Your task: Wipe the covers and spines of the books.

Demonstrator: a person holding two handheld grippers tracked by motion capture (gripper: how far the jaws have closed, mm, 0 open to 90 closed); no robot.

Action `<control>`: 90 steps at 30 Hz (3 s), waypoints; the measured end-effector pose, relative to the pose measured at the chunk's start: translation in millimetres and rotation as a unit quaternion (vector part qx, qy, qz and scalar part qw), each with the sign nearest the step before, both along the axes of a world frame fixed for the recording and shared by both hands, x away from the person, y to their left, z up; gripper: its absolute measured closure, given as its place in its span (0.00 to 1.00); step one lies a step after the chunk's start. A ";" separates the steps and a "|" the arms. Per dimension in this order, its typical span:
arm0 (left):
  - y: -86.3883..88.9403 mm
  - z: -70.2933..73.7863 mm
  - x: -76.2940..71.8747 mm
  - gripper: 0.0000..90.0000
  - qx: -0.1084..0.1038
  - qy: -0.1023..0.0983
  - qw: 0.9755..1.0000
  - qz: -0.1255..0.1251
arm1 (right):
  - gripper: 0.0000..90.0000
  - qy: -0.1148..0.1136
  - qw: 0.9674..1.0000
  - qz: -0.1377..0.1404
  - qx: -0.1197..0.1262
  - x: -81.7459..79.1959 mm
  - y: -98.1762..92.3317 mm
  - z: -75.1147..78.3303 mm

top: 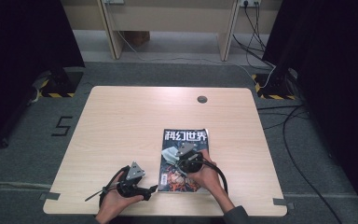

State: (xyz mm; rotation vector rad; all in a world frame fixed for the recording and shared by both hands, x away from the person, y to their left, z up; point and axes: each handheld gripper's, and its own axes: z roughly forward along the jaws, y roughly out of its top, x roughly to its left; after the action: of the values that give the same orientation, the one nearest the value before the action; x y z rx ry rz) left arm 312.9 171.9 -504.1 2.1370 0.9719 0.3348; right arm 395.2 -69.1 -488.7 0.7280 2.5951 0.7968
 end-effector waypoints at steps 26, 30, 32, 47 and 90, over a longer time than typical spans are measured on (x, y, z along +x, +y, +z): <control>17.6 -0.2 10.1 0.23 0.012 0.002 0.999 0.045 | 0.83 0.016 0.999 0.048 0.008 -13.7 22.1 0.4; 22.5 0.9 12.9 0.23 0.013 -0.001 0.998 0.055 | 0.83 0.010 1.000 0.014 0.011 -3.3 6.2 -0.1; 25.9 0.9 14.4 0.23 0.017 -0.002 0.998 0.061 | 0.83 0.011 1.000 0.000 0.008 -1.0 -0.2 0.6; 54.6 2.0 24.5 0.23 0.009 -0.002 0.992 0.125 | 0.83 0.009 0.999 0.053 0.001 -30.8 33.8 0.1; 57.7 -0.4 27.1 0.22 0.022 -0.001 0.991 0.132 | 0.83 0.000 0.997 0.071 -0.011 -66.9 30.3 0.6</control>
State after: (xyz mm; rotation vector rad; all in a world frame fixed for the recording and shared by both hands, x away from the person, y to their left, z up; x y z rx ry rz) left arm 340.0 229.6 -504.5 2.0486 1.2595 0.4901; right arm 328.4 -38.8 -488.1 0.5430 2.6753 0.8068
